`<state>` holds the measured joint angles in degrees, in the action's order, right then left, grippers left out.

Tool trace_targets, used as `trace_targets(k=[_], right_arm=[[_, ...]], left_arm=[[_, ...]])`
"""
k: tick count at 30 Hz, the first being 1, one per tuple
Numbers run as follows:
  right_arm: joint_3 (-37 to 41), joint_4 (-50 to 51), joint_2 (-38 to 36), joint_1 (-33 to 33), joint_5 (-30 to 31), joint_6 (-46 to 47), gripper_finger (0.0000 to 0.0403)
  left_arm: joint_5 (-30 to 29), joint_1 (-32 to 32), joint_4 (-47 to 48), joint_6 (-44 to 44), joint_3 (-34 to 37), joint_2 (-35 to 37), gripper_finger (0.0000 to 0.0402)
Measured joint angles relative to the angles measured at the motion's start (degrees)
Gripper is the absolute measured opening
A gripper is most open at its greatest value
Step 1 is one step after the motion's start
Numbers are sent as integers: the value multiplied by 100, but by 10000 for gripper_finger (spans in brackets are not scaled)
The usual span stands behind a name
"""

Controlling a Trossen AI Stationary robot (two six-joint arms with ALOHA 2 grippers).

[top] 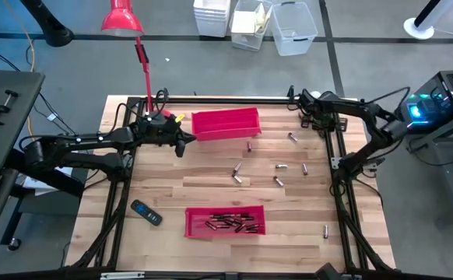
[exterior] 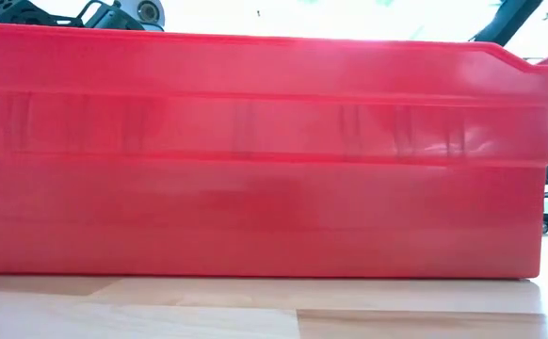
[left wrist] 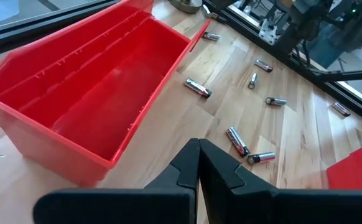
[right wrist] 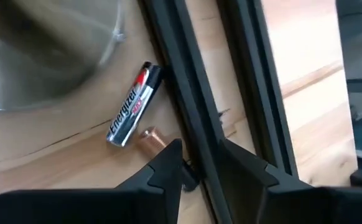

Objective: Sort batteries
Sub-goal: Put the brown battery into the bottom red bin

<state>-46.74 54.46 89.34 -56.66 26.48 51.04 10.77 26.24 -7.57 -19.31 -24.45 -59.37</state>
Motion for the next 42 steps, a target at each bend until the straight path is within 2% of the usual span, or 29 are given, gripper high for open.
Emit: trace_targets(k=[11,14,16,22,26,29,33,37,42], right_arm=[[-12,-112,612,152,88,-363,78],[-7,-62,554,359,7,-358,78],[9,-3,512,542,-345,-352,77],[9,117,316,960,-436,-252,77],[9,149,-102,1252,-590,-2,77],[7,154,-567,1620,-722,-6,77],[2,-99,-1253,2354,-1594,-529,77],[-2,-397,-1839,3353,-2056,-634,77],[-2,-690,-2035,4416,-2666,-1049,79]], left_arm=[[-5,0,2,0,0,0,0],[-5,0,2,0,0,0,0],[-5,0,0,0,0,0,0],[-12,0,2,64,0,0,0],[-12,-2,6,51,0,0,0],[-9,-4,18,-71,0,0,0],[-8,-4,212,-193,0,0,0],[-7,-4,499,-132,0,0,0],[-7,-4,577,-109,0,0,0]])
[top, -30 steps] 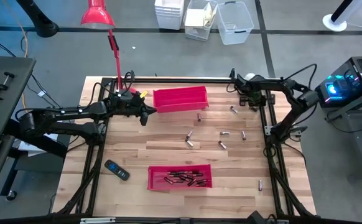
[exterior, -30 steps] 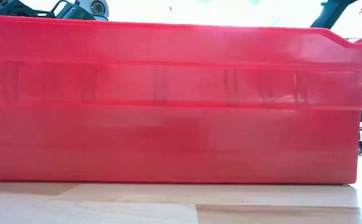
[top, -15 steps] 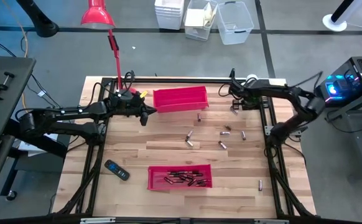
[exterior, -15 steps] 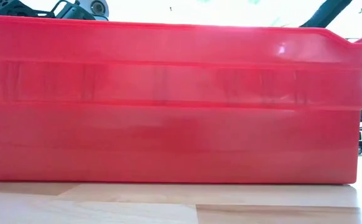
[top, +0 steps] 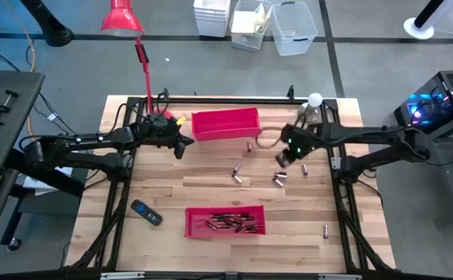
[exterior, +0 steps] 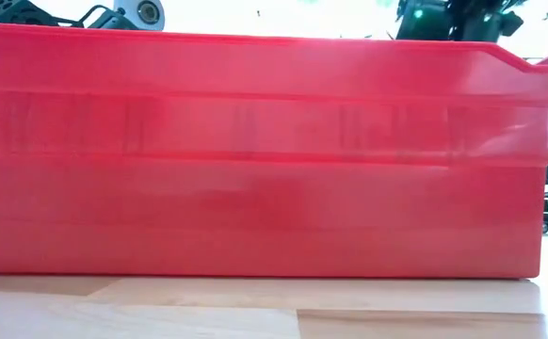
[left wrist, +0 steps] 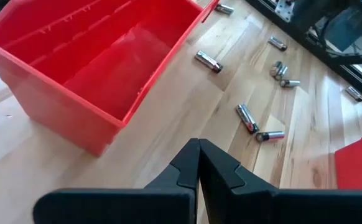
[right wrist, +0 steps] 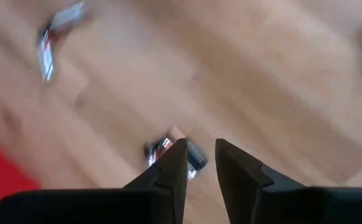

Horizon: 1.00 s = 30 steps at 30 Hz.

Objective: Sort batteries
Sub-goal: Put the brown battery into the bottom red bin

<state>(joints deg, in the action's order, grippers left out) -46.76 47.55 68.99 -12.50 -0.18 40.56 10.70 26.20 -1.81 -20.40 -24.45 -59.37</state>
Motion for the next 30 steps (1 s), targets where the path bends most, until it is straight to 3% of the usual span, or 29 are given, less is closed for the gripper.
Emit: trace_targets(k=[6,13,23,30], right_arm=[[0,-38,440,724,-48,-1016,128],[0,-463,1304,889,185,-2114,203],[0,-902,1815,888,150,-3763,183],[408,-1210,1966,875,201,-3649,165]], left_arm=[[0,0,-2,4,0,0,0],[-37,0,-4,-33,0,0,0],[-326,0,20,-34,0,0,0],[-341,0,27,-33,0,0,0]])
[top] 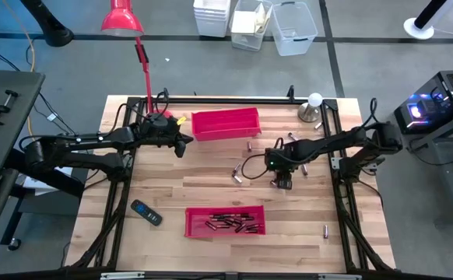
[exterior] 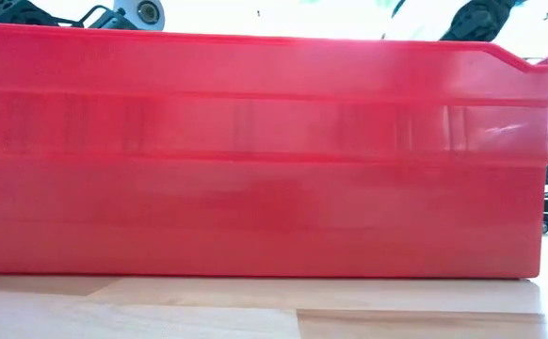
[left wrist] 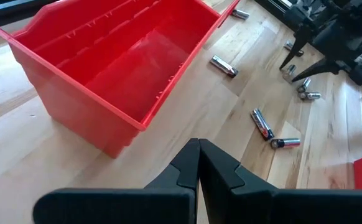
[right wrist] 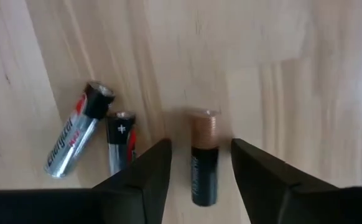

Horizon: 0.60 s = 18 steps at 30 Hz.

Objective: Sort batteries
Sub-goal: Put the brown battery into the bottom red bin

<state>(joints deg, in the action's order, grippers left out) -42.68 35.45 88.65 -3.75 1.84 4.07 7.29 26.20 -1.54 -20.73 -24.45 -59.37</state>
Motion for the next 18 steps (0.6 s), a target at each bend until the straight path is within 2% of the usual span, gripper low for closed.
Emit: trace_targets(k=[5,7,9,10,15,18], right_arm=[[269,-308,32,5,42,405,137],[203,-235,34,7,109,566,99],[10,29,1,3,165,646,42],[-113,192,-23,2,168,666,32],[-1270,653,-433,96,189,803,32],[-2007,607,-562,308,-243,820,32]], left_arm=[[-5,0,2,-4,0,0,0],[-7,0,4,-4,0,0,0],[-7,0,1,1,0,0,0],[-7,0,2,25,0,0,0],[-9,0,1,135,0,0,0],[-9,0,2,135,0,0,0]])
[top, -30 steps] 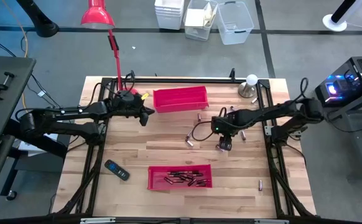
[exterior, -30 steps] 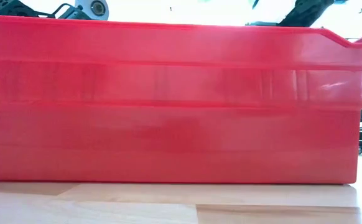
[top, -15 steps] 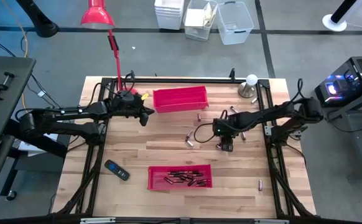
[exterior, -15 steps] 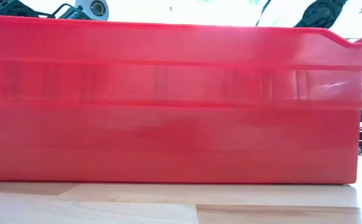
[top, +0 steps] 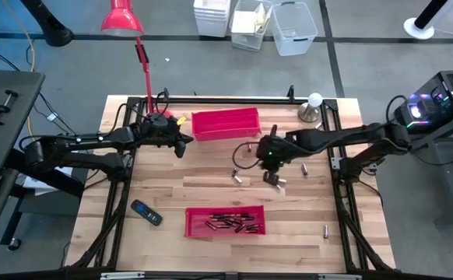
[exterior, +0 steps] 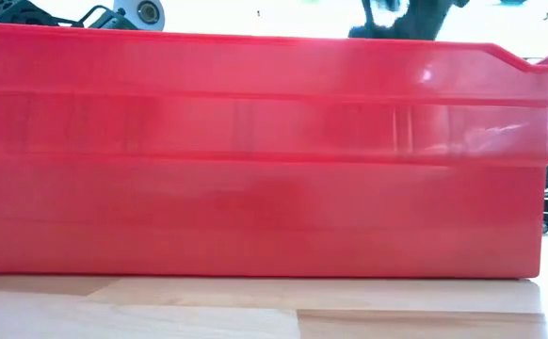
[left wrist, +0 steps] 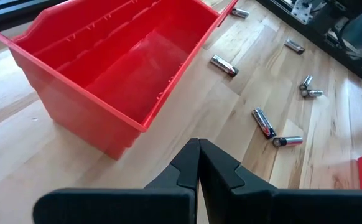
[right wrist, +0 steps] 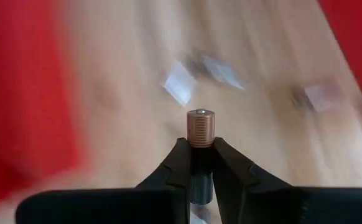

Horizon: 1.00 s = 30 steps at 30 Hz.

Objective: Sort batteries
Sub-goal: Put the brown battery into the bottom red bin, then put the silver battery into the top red bin

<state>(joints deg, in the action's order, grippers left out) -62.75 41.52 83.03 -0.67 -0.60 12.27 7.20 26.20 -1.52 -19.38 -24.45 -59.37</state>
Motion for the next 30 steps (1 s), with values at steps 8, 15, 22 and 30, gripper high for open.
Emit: trace_targets(k=[8,15,22,30], right_arm=[[-925,-908,241,1058,-1294,993,32],[-961,-1487,892,1964,-1292,1945,75],[-961,-1594,1279,2134,-1147,2306,109],[-961,-953,1011,1913,-316,2166,155]], left_arm=[[70,2,19,18,0,0,0],[991,-59,16,359,-4,2,0],[1262,-742,420,838,-414,23,10],[-529,-1621,3883,1655,-1940,-279,104]])
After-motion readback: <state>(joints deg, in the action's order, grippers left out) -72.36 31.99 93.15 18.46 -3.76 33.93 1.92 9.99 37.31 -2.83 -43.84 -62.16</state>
